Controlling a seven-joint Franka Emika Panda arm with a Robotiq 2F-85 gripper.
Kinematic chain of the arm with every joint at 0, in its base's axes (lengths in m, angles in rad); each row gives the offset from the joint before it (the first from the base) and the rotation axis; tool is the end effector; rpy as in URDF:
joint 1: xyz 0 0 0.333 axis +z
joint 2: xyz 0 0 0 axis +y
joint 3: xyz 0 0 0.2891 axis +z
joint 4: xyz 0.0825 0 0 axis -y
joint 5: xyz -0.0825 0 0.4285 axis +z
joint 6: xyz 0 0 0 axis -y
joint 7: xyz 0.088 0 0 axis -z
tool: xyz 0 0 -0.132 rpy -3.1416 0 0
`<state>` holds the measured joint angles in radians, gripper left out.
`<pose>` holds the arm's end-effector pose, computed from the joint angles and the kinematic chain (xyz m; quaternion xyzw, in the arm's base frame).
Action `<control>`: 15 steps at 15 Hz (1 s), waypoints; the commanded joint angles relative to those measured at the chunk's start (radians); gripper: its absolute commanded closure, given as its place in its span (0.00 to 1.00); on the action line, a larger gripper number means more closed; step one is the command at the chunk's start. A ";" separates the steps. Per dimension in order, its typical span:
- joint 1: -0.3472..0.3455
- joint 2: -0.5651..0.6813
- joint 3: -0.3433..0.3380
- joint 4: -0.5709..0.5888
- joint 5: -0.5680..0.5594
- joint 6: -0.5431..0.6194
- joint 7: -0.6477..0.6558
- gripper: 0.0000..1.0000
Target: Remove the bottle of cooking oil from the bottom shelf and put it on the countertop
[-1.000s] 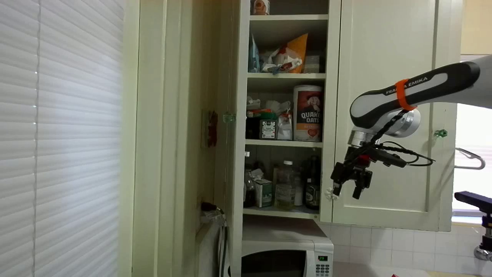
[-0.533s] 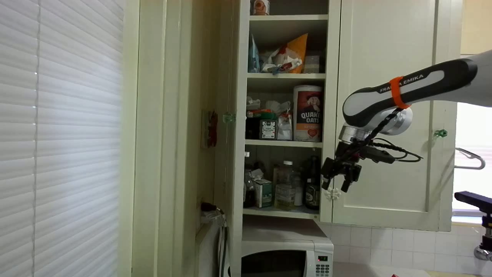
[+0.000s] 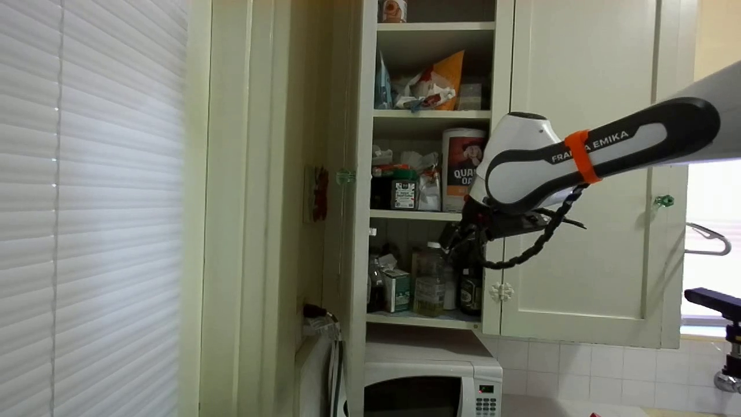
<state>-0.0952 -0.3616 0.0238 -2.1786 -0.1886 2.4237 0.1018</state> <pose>0.5566 -0.0427 0.5502 0.9505 -0.0326 0.2983 0.0800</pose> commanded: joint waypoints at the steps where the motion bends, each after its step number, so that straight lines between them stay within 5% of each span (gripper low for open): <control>1: -0.076 -0.035 0.039 -0.098 -0.164 0.158 0.137 0.00; 4: -0.169 -0.009 0.066 -0.160 -0.339 0.386 0.262 0.00; 5: -0.116 -0.001 0.045 -0.099 -0.245 0.260 0.175 0.00; 10: -0.127 0.004 0.049 -0.101 -0.254 0.288 0.180 0.00; 15: -0.190 0.081 0.085 -0.061 -0.299 0.404 0.359 0.00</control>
<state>-0.2427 -0.3343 0.0843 -2.2670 -0.4533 2.7488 0.3554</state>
